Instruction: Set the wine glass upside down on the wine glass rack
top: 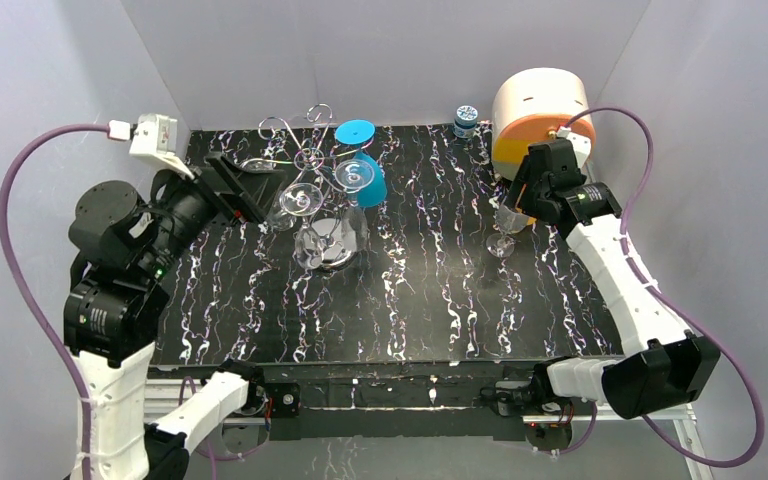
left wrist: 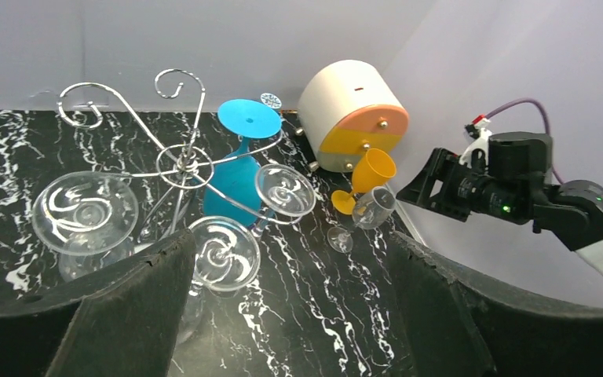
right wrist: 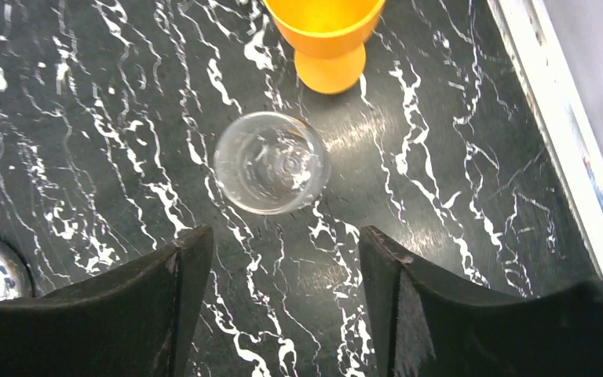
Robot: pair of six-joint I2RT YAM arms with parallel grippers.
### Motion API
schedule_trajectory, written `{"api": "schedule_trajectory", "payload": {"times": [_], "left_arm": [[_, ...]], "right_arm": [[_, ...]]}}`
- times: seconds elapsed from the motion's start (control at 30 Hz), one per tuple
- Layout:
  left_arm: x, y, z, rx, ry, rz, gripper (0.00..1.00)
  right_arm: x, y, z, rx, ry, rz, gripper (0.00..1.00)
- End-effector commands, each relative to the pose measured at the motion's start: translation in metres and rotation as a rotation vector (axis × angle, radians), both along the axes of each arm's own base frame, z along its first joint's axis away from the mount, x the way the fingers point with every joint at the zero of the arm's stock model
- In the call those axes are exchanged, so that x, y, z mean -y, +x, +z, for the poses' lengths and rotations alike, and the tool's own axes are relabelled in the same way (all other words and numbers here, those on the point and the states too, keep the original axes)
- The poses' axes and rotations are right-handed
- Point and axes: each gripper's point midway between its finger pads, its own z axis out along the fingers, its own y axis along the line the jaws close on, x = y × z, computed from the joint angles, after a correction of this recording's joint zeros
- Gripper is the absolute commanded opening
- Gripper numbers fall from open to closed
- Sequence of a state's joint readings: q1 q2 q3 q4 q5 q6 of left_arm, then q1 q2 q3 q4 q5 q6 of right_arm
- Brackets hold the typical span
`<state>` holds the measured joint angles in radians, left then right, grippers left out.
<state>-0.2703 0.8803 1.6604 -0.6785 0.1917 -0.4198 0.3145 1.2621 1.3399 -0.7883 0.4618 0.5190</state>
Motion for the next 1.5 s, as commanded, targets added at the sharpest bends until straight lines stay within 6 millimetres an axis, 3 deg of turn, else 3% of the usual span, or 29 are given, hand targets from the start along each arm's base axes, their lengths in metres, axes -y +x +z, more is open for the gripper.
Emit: {"api": "schedule_trajectory", "payload": {"times": [0.0, 0.23, 0.57, 0.7, 0.77, 1.0, 1.27, 1.4, 1.47], "left_arm": [[0.016, 0.002, 0.014, 0.026, -0.024, -0.085, 0.87], [0.026, 0.014, 0.019, 0.018, -0.072, -0.115, 0.87], [0.027, 0.030, 0.016, -0.035, -0.152, -0.073, 0.86], [0.025, 0.034, 0.012, -0.053, -0.164, -0.052, 0.86], [0.024, 0.034, 0.011, -0.059, -0.173, -0.040, 0.86], [0.021, 0.037, 0.008, -0.077, -0.187, -0.017, 0.85], [0.026, 0.040, 0.007, -0.113, -0.231, -0.023, 0.84], [0.029, 0.044, 0.008, -0.136, -0.264, -0.027, 0.83], [0.031, 0.047, 0.011, -0.143, -0.284, -0.030, 0.82]], "right_arm": [[0.008, 0.001, -0.010, -0.016, 0.037, -0.020, 0.72], [0.017, 0.019, -0.031, -0.052, 0.053, -0.053, 0.56], [0.015, 0.018, -0.068, -0.135, 0.063, -0.050, 0.47], [0.017, 0.017, -0.074, -0.149, 0.050, -0.048, 0.40], [0.015, 0.016, -0.069, -0.138, 0.055, -0.034, 0.36], [0.008, 0.014, -0.060, -0.104, 0.080, 0.014, 0.03], [0.002, 0.014, -0.043, -0.075, 0.110, 0.036, 0.01], [-0.005, 0.018, -0.013, -0.018, 0.154, 0.058, 0.01], [-0.010, 0.023, 0.012, 0.029, 0.183, 0.071, 0.01]]}}
